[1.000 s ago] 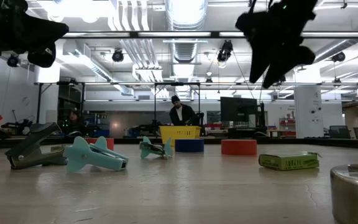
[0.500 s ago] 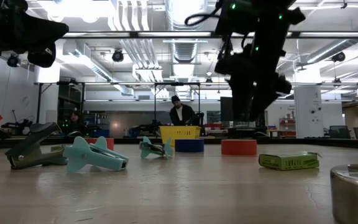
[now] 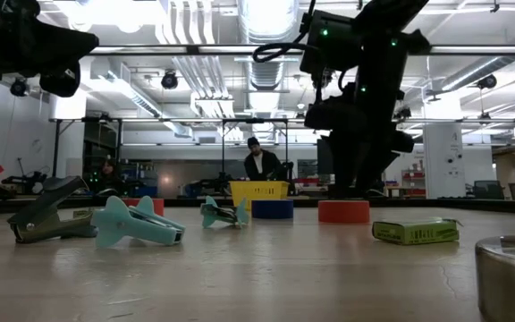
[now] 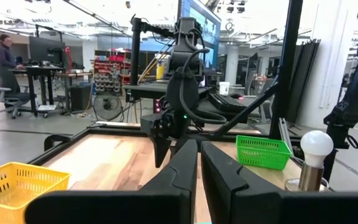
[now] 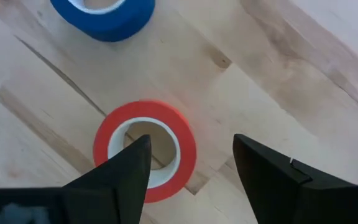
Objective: Pick and place Stapler, Stapler remover, tape
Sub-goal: Put the right red tape into the green bin
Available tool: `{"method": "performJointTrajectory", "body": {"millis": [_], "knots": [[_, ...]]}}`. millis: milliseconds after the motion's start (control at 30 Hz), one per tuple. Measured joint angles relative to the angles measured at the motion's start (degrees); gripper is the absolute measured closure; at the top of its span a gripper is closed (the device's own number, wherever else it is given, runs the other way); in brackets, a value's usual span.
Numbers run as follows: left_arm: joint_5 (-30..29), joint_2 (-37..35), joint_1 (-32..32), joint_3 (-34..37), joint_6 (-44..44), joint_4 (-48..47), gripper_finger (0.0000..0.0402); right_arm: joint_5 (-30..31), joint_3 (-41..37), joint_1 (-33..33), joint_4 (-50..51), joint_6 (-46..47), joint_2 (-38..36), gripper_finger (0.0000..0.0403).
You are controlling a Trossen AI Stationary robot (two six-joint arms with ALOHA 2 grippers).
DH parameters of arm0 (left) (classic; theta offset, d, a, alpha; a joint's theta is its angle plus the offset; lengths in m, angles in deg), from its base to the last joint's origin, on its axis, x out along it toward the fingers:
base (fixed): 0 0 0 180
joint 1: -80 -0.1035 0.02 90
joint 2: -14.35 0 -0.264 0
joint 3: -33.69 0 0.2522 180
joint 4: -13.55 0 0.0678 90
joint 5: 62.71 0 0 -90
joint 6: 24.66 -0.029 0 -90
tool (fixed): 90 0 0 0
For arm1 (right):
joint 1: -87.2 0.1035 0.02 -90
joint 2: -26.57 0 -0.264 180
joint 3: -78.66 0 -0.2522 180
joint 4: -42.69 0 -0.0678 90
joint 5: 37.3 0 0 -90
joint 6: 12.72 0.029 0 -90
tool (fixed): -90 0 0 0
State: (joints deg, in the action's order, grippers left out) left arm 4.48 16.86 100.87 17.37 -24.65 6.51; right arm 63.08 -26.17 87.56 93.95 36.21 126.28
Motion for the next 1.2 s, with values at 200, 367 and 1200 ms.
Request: {"method": "performJointTrajectory", "body": {"millis": [200, 367, 1200], "knots": [[0.00, 0.00, 0.00, -0.01, -0.01, 0.00, 0.0376, -0.10, -0.81, -0.04, -1.14, 0.35, 0.01, 0.0196], [0.00, 0.00, 0.01, -0.01, -0.01, 0.00, 0.0376, -1.43, -3.02, 0.13, -5.53, 1.02, 0.01, 0.0198], [0.00, 0.00, -0.01, 0.01, 0.00, 0.02, 0.0376, -9.19, -4.50, 0.53, -3.92, -4.96, -1.13, 0.0379]]}}
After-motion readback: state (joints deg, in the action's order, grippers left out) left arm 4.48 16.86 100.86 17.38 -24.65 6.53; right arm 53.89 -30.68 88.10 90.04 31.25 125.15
